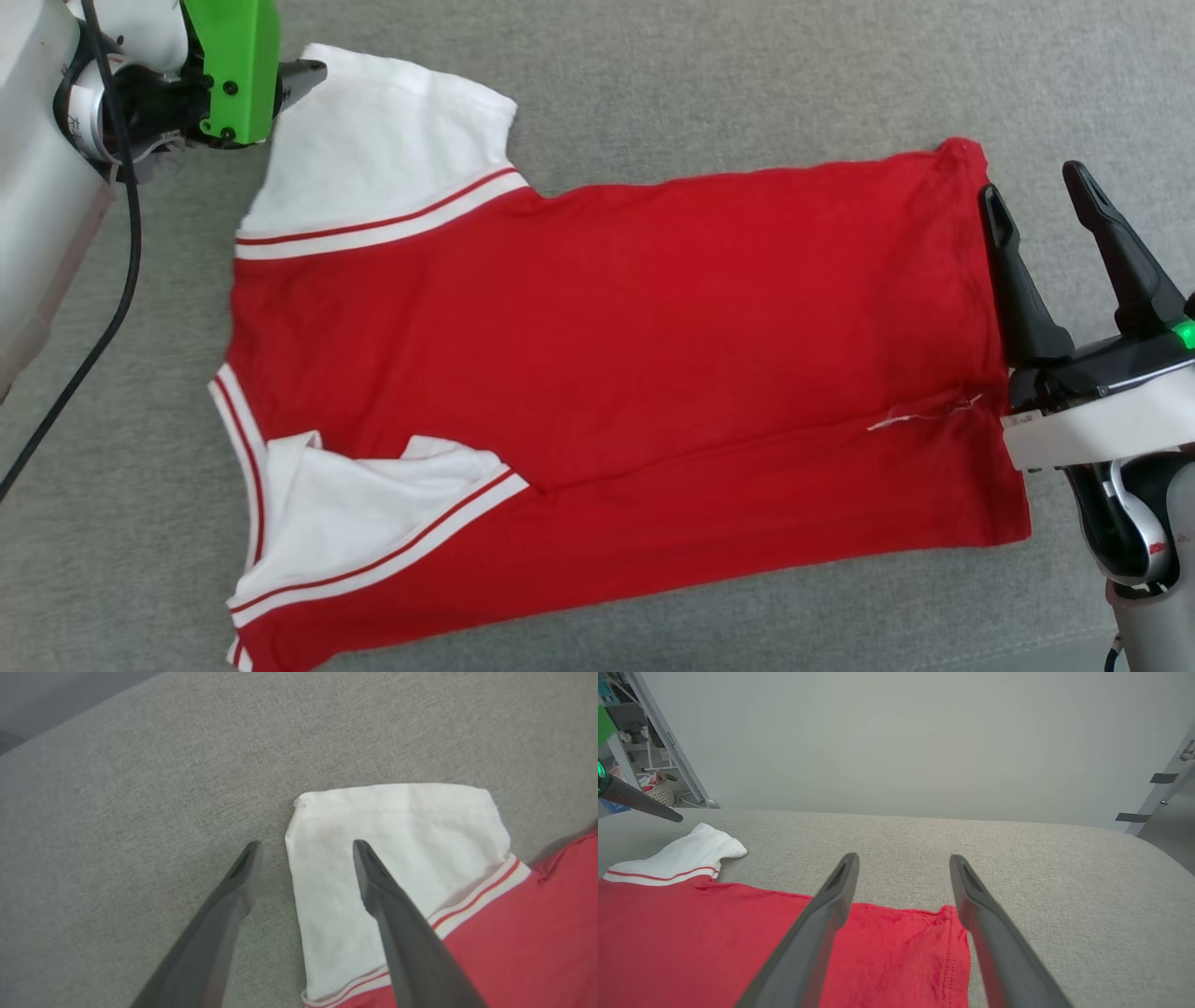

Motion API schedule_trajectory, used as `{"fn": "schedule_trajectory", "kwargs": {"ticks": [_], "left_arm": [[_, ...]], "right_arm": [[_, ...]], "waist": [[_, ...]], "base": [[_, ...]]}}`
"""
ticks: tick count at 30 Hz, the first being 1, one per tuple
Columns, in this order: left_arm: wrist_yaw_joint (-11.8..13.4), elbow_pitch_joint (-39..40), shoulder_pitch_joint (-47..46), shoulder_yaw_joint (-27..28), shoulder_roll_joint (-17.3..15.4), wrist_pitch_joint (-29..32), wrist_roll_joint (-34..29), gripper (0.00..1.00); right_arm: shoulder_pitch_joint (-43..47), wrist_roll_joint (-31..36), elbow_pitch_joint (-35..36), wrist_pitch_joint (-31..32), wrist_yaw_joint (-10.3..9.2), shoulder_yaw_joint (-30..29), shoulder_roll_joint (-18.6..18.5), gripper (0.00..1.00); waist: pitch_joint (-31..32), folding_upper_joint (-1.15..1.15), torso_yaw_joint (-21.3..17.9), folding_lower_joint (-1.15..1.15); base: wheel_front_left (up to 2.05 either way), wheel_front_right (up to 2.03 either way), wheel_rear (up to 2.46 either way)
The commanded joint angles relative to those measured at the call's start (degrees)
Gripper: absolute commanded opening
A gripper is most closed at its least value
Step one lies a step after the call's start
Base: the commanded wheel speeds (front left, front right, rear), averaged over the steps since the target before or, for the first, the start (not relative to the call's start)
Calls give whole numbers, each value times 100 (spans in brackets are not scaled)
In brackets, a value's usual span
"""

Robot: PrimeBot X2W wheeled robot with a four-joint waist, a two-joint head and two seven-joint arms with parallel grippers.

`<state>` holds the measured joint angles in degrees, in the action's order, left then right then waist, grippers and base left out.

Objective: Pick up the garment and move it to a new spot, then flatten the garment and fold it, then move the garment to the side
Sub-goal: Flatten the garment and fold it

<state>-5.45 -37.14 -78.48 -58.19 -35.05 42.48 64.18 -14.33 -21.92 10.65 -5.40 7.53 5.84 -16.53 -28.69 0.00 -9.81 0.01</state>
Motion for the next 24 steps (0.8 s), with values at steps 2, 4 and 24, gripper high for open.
{"fn": "schedule_trajectory", "kwargs": {"ticks": [2,4,24], "left_arm": [[-67,-169,-71,-29,86,34,49,100],[-97,-278,-44,-94,97,87,42,100],[-201,-66,252,-658,14,-572,-150,0]], "right_arm": [[-118,-19,-69,-78,-4,39,21,100],[-126,-32,-115,-115,-4,41,23,100],[-333,-55,-261,-86,-4,-205,-282,100]], "waist": [[-385,0,-334,-1],[-417,0,-344,-1],[-4,0,-28,-1]], "base": [[0,0,0],[0,0,0],[0,0,0]]}}
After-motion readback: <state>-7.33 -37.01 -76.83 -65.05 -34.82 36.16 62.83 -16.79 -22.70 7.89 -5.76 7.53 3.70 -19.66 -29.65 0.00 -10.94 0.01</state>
